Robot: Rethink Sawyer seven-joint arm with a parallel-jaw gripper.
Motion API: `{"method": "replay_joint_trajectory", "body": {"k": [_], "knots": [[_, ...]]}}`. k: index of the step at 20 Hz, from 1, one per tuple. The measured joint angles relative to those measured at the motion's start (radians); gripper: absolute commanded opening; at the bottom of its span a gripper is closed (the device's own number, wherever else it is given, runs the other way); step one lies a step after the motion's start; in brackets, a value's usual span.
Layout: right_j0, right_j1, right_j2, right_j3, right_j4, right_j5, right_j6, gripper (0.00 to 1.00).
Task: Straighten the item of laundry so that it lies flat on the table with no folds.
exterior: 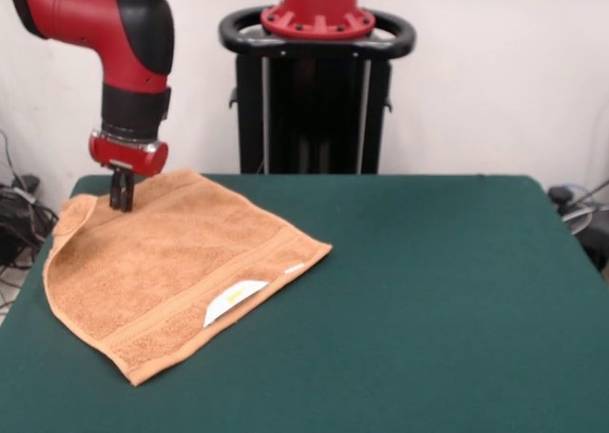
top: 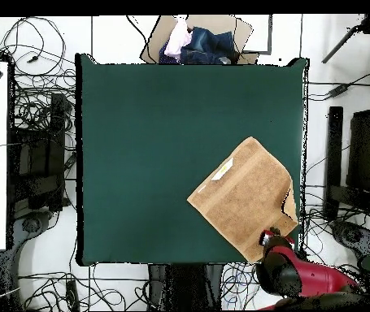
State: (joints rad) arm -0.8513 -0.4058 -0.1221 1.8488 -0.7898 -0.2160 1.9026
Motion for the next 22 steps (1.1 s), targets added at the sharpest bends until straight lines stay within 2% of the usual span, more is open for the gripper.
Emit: {"method": "replay_joint_trajectory", "body": {"k": [11,22], "knots": [[0.016,0.043,-0.062,0.0,0.0,-0.156,0.0,0.0],[0.02,0.033,-0.079,-0.019,0.0,-0.157,0.0,0.0]]}}
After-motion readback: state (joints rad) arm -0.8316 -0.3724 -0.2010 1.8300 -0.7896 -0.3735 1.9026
